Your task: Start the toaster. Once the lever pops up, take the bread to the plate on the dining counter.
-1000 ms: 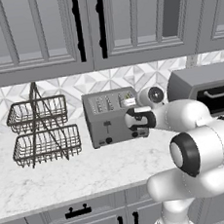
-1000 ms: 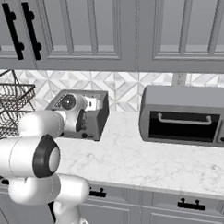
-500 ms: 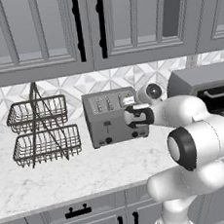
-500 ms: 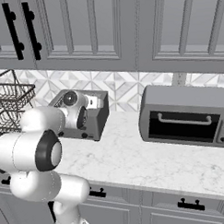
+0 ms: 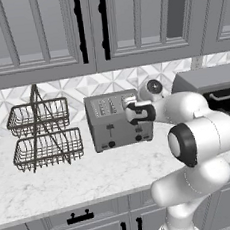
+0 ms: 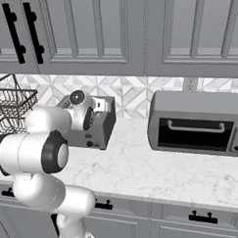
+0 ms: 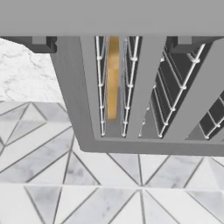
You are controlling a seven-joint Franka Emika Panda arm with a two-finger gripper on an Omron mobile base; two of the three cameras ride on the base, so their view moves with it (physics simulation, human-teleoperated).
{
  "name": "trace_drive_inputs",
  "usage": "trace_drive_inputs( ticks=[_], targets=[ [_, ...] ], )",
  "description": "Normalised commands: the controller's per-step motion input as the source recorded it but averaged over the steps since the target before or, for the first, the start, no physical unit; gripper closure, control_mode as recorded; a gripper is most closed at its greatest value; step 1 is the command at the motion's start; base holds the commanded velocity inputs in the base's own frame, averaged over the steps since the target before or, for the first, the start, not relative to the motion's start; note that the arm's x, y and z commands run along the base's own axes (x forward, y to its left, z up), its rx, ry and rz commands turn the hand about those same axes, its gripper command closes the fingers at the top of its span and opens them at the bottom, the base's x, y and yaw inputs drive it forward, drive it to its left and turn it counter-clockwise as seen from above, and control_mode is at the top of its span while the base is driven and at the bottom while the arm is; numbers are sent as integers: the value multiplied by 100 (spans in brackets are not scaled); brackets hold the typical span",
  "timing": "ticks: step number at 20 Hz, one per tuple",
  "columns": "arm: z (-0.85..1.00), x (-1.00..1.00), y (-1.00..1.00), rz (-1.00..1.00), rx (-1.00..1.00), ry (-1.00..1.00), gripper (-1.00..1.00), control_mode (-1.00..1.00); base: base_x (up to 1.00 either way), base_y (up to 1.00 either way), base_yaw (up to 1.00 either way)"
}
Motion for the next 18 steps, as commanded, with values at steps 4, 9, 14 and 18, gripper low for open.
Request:
trace_drive_inputs(
  ticks=[4, 9, 14, 18],
  targets=[
    [-9, 0, 0, 0, 0, 9, -100, -100, 0, 0, 0],
    [-4, 0, 0, 0, 0, 6, -100, -100, 0, 0, 0],
    [0, 0, 0, 0, 0, 2, -100, -100, 0, 0, 0],
    [0, 0, 0, 0, 0, 0, -100, -100, 0, 0, 0]
  ],
)
